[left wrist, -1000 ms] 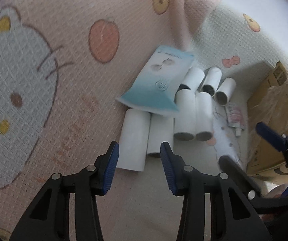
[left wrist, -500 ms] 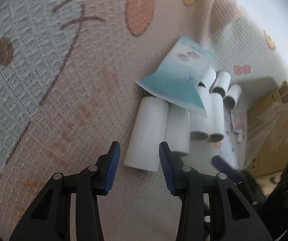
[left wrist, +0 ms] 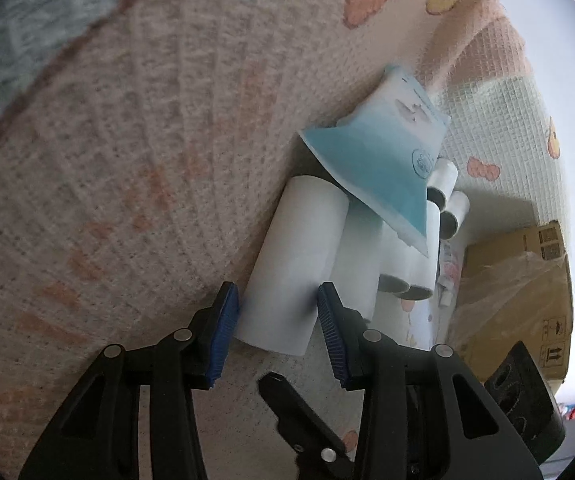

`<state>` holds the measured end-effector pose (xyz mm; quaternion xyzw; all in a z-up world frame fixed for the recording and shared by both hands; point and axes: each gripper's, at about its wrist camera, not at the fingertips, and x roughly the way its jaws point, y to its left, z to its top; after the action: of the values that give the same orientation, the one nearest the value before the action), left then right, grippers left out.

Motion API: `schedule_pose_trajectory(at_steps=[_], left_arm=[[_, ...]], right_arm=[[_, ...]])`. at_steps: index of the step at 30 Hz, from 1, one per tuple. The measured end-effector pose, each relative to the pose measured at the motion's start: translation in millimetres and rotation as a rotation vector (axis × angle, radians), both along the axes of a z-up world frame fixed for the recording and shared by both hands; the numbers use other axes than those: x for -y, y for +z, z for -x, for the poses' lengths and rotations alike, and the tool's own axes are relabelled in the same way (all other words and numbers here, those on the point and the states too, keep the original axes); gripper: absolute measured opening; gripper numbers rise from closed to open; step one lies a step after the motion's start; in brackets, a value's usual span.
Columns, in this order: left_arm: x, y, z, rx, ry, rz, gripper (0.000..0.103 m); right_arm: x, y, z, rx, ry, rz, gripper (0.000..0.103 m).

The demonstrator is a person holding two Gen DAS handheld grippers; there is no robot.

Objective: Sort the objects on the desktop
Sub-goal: 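Move both tools toward a white cardboard tube on the blanket, then close the right tool on the white tube while the left tool grips it too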

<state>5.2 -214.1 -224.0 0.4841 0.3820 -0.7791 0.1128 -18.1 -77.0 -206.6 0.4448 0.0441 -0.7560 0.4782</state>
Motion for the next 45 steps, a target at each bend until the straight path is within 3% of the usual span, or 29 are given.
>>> schedule_pose_trajectory(at_steps=[3, 8, 13, 15, 21, 27, 35, 38, 45], left_arm=[[-2.6, -2.1, -0.8, -0.003, -0.003, -0.013, 0.044], [0.1, -9.8, -7.0, -0.021, 0.043, -0.121, 0.043], [-3.4, -9.7, -12.5, -0.014, 0.011, -0.137, 0.042], [-5.7, -7.6, -13.7, -0.009, 0.005, -0.118, 0.042], [-12.1, -0.1, -15.9, 0.006, 0.007, -0.097, 0.041], [-21.9, 23.4, -23.7, -0.003, -0.022, -0.023, 0.041], [-55.8, 72.6, -19.9, -0.06, -0.181, 0.223, 0.041], [-69.2, 72.6, -11.4, -0.081, -0.242, 0.213, 0.041], [-96.3, 49.7, 5.3, -0.078, -0.315, 0.104, 0.041]], right_arm=[[2.7, -2.1, -0.9, 0.003, 0.011, -0.008, 0.07], [0.4, -4.7, -1.7, 0.026, 0.018, -0.006, 0.064], [-6.0, -2.2, -9.4, 0.044, 0.041, 0.002, 0.06], [-7.4, -0.8, -12.0, 0.06, 0.059, 0.015, 0.056], [-14.1, 0.9, -16.3, 0.064, 0.075, 0.024, 0.053], [-22.1, 9.9, -23.1, 0.039, 0.106, 0.051, 0.053], [-42.5, 43.5, -49.2, -0.086, 0.116, 0.064, 0.053], [-60.9, 51.4, -49.0, -0.081, 0.074, 0.067, 0.053], [-104.6, 52.6, -37.3, -0.053, -0.047, -0.019, 0.053]])
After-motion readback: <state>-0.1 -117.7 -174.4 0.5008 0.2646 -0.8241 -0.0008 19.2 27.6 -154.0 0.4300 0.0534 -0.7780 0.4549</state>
